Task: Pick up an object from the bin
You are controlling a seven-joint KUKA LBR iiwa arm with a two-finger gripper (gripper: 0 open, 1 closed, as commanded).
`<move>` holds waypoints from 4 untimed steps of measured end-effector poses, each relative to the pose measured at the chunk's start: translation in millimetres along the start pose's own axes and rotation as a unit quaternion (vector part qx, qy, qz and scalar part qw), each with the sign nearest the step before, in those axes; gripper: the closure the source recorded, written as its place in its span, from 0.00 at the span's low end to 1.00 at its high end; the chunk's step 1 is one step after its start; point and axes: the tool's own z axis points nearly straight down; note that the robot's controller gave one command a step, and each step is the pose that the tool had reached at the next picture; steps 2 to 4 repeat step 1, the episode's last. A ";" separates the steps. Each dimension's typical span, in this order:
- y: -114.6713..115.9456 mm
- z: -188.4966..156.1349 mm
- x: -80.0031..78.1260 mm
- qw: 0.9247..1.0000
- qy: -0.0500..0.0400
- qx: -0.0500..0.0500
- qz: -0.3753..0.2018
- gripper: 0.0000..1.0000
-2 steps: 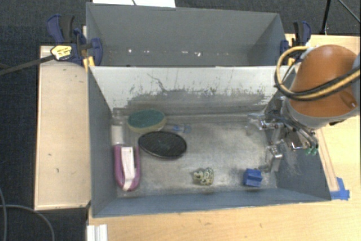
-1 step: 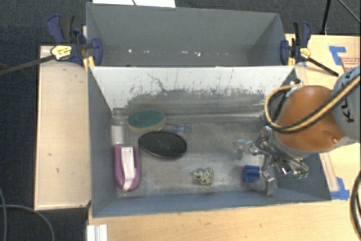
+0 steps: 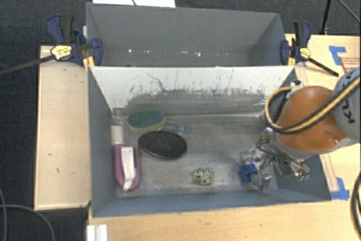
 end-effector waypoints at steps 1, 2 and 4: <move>-39.4 -212.1 4.7 0.999 -0.002 0.002 0.050 1.00; -39.4 -212.1 4.7 0.999 -0.002 0.002 0.050 1.00; -39.4 -212.1 4.7 0.999 -0.002 0.002 0.050 1.00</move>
Offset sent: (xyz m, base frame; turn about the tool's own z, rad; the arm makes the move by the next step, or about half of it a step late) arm 0.0053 -0.0371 0.2070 0.0938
